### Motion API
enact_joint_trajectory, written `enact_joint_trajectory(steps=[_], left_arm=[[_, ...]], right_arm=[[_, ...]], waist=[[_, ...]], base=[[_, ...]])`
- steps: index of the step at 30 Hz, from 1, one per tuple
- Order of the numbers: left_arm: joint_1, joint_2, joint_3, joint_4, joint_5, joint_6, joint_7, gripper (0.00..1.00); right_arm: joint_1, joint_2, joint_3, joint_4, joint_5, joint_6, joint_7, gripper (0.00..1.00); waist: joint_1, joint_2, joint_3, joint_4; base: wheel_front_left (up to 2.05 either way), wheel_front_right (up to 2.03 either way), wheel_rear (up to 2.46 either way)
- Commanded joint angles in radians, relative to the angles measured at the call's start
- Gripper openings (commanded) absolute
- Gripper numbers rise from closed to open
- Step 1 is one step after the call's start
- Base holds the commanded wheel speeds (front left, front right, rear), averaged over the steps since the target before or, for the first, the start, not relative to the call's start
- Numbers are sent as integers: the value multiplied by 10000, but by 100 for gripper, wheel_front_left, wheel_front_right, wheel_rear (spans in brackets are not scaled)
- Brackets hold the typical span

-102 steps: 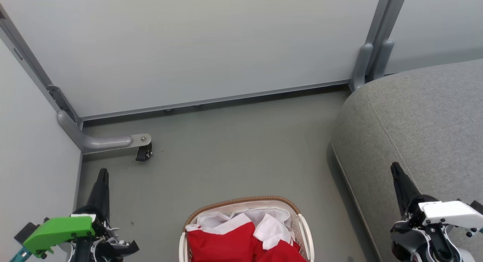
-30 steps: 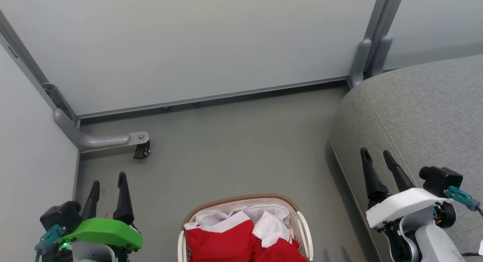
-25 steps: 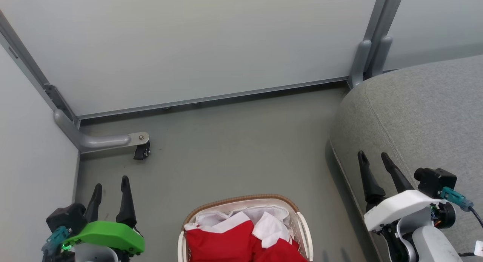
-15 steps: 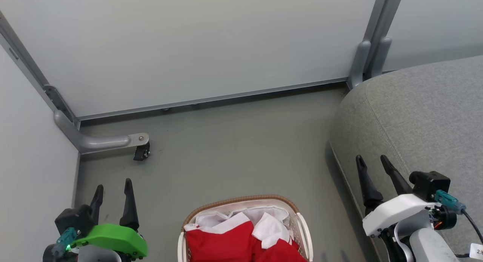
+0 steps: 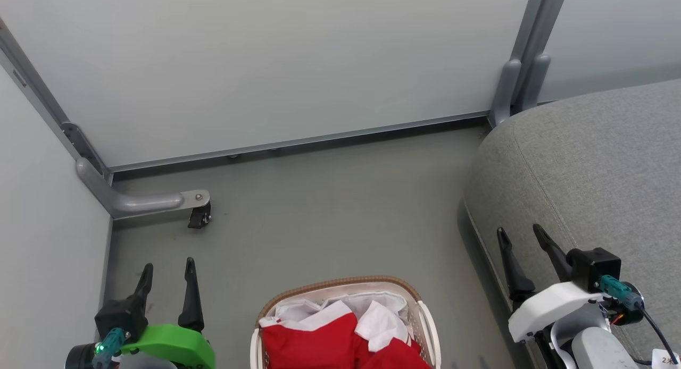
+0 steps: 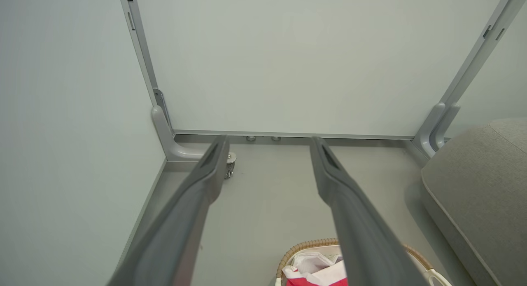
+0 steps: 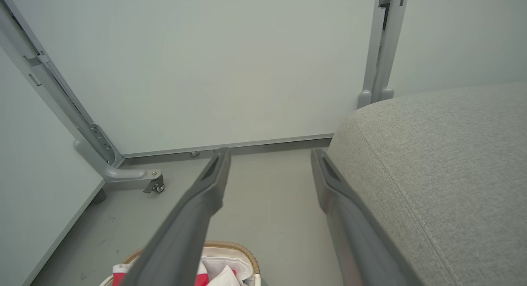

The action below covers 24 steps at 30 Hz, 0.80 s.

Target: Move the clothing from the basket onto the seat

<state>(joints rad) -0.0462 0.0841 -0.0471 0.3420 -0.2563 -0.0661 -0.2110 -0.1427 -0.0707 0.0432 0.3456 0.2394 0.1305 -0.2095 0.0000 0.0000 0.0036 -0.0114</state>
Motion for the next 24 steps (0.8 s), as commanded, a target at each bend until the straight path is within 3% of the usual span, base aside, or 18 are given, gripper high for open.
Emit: enact_joint_trajectory(steps=[1,15,24], left_arm=[[68,-1,47,2,216,-53,-78,100],[316,-229,347,30,1127,-258,-351,100],[-184,-305,41,549,1317,-554,-500,100]], right_arm=[[-12,-8,-16,6,-290,3,-96,100],[33,75,-121,186,-1326,3,-368,100],[-434,139,172,-163,-1791,2,-519,100]], waist=[[0,0,-4,1],[0,0,47,-46],[0,0,1093,-485]], base=[[0,0,0],[0,0,0],[0,0,0]])
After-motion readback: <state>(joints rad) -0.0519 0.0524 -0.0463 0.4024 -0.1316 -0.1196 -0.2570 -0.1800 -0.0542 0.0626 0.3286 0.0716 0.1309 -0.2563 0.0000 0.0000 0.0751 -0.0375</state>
